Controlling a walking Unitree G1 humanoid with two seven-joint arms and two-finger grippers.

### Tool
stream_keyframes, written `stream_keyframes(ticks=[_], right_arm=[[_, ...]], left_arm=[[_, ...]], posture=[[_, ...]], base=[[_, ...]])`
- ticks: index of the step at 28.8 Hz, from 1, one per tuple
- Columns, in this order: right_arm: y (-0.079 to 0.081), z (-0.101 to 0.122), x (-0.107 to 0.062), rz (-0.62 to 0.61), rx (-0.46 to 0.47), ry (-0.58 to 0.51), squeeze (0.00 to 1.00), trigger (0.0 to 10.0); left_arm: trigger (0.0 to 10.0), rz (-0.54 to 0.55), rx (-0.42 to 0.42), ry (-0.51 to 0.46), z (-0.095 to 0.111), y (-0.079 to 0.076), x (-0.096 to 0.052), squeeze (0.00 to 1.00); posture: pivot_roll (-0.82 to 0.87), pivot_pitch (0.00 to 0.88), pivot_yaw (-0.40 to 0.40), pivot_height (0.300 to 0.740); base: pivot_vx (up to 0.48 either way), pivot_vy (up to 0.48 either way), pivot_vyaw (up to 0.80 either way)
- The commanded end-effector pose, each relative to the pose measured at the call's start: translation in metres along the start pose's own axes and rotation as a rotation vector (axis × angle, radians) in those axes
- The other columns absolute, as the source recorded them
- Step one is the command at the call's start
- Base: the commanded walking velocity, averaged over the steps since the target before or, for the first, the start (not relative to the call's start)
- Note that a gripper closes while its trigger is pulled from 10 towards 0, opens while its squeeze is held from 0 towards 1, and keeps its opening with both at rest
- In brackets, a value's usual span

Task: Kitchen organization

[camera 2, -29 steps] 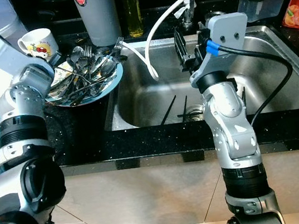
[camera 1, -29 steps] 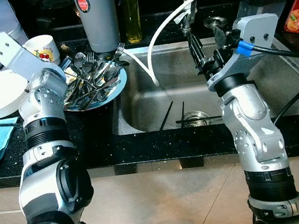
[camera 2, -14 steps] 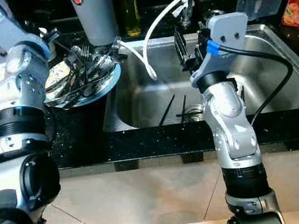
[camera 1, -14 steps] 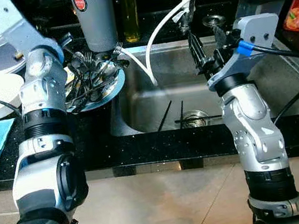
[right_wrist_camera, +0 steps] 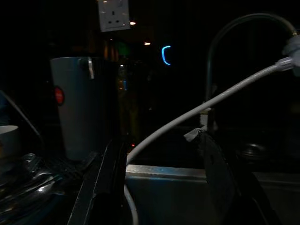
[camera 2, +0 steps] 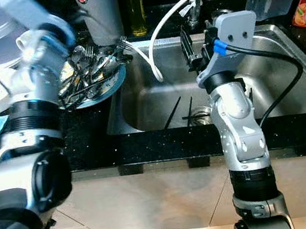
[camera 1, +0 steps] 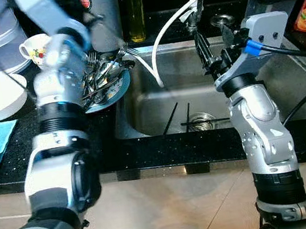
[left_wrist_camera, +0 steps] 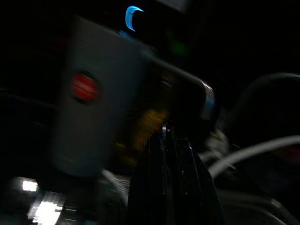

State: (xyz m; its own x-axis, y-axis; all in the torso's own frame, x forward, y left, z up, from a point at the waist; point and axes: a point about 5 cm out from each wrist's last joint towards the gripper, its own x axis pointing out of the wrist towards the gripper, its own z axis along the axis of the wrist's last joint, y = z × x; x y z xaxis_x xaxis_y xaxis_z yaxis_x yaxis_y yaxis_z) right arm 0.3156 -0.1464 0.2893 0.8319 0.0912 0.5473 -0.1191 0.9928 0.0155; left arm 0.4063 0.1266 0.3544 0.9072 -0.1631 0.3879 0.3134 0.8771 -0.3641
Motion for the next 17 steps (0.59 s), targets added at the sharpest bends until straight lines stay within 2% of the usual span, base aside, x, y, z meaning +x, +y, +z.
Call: stream_keyframes(ticks=[1, 2, 5, 8, 9, 11, 12, 14, 17], right_arm=[[-0.006, 0.007, 0.001, -0.022, -0.025, -0.019, 0.00, 10.0], [-0.006, 0.007, 0.001, -0.022, -0.025, -0.019, 0.00, 10.0], [-0.013, 0.009, 0.000, -0.038, -0.087, -0.018, 0.00, 10.0], [-0.014, 0.010, 0.000, -0.041, -0.108, -0.016, 0.00, 10.0], [-0.020, 0.010, 0.000, -0.073, -0.142, -0.016, 0.00, 10.0], [-0.026, 0.010, 0.000, -0.116, -0.156, -0.024, 0.00, 10.0], [-0.026, 0.010, 0.000, -0.116, -0.156, -0.024, 0.00, 10.0], [-0.031, 0.011, 0.000, -0.156, -0.172, -0.031, 0.00, 10.0], [-0.033, 0.011, 0.000, -0.170, -0.176, -0.032, 0.00, 10.0]], left_arm=[[10.0, -0.092, -0.003, 0.085, -0.021, -0.009, -0.001, 0.00], [10.0, -0.092, -0.003, 0.085, -0.021, -0.009, -0.001, 0.00], [10.0, -0.209, 0.106, 0.169, -0.042, -0.023, -0.003, 0.00], [10.0, -0.227, 0.125, 0.177, -0.044, -0.025, -0.004, 0.00], [10.0, -0.321, 0.205, 0.213, -0.058, -0.034, -0.009, 0.00], [10.0, -0.422, 0.250, 0.248, -0.073, -0.043, -0.018, 0.00], [10.0, -0.422, 0.250, 0.248, -0.073, -0.043, -0.018, 0.00], [10.0, -0.490, 0.241, 0.286, -0.088, -0.051, -0.027, 0.00], [10.0, -0.501, 0.244, 0.329, -0.101, -0.054, -0.034, 0.00]], posture=[[0.04, 0.079, 0.052, 0.740], [0.04, 0.079, 0.052, 0.740], [0.04, 0.083, 0.051, 0.740], [0.04, 0.083, 0.051, 0.740], [0.04, 0.087, 0.050, 0.740], [0.04, 0.088, 0.050, 0.740], [0.04, 0.088, 0.050, 0.740], [0.04, 0.083, 0.048, 0.740], [0.04, 0.083, 0.048, 0.740]], base=[[0.000, 0.000, 0.00], [0.000, 0.000, 0.00], [0.000, 0.000, 0.00], [0.000, 0.000, 0.00], [0.000, 0.000, 0.00], [0.000, 0.000, 0.00], [0.000, 0.000, 0.00], [0.000, 0.000, 0.00], [0.000, 0.000, 0.00]])
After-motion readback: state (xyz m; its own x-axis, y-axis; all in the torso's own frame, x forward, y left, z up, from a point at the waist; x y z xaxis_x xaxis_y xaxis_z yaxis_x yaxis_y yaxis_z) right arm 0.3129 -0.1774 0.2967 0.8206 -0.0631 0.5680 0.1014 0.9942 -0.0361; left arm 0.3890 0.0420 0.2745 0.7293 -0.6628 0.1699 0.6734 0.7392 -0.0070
